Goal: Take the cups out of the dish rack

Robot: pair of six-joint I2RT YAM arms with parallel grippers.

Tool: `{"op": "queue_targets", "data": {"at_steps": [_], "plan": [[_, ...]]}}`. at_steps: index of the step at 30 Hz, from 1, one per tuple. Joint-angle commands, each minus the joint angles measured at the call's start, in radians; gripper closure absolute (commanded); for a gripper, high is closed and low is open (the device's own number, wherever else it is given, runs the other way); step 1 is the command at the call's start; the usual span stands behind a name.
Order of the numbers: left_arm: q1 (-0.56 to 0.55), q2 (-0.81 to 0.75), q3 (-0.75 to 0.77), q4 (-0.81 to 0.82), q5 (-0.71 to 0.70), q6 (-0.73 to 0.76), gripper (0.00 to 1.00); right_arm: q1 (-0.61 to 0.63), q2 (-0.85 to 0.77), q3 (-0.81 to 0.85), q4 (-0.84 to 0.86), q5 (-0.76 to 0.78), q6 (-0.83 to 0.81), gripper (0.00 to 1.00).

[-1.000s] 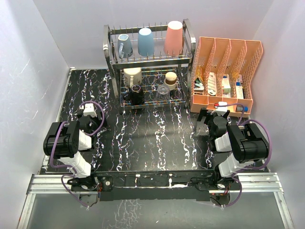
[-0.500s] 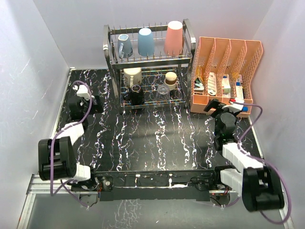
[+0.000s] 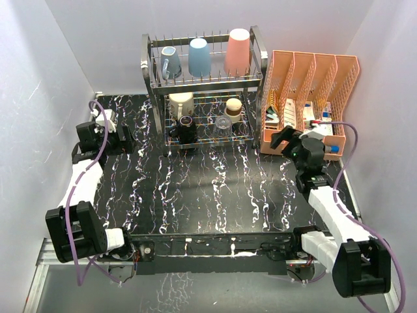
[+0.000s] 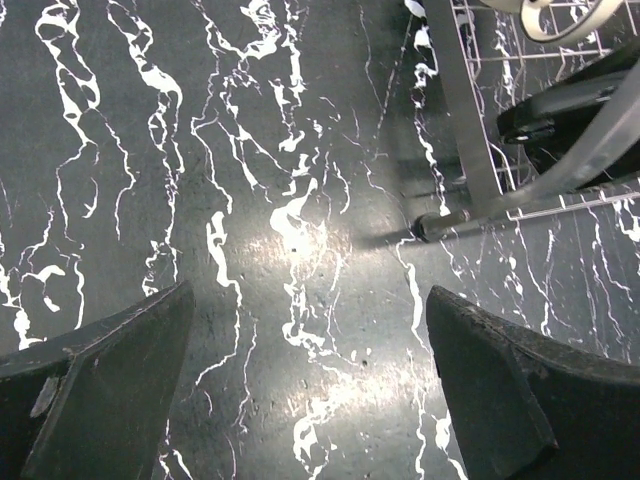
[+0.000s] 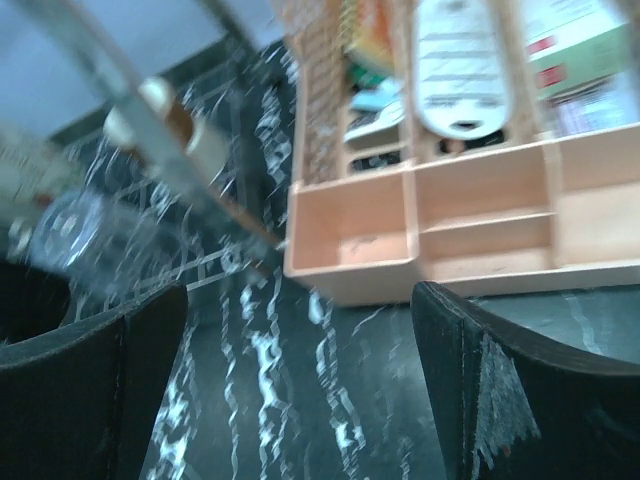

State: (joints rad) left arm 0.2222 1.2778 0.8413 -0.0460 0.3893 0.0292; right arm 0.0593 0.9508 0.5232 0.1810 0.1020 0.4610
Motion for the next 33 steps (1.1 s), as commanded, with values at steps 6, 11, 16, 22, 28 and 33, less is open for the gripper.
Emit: {"op": "queue_targets", "data": {"at_steps": [6,11,16,22,28,33], "plan": [[0.046,-0.041,0.108,-0.213,0.109,0.057,0.03,0.379,0.117,0.2,-0.076,0.065,-0.191,0.02],[0.047,-0.037,0.13,-0.279,0.172,0.112,0.03,0.495,0.267,0.296,-0.057,0.121,-0.225,0.02],[0.046,-0.019,0.14,-0.355,0.277,0.224,0.03,0.505,0.415,0.383,-0.011,0.146,-0.25,0.02],[0.045,0.046,0.171,-0.41,0.349,0.28,0.03,0.505,0.578,0.505,0.017,0.124,-0.292,0.02],[0.045,0.072,0.227,-0.475,0.37,0.316,0.03,0.505,0.713,0.612,0.034,0.129,-0.323,0.02],[0.047,0.075,0.242,-0.497,0.372,0.337,0.03,0.505,0.804,0.672,0.04,0.147,-0.348,0.02]]}}
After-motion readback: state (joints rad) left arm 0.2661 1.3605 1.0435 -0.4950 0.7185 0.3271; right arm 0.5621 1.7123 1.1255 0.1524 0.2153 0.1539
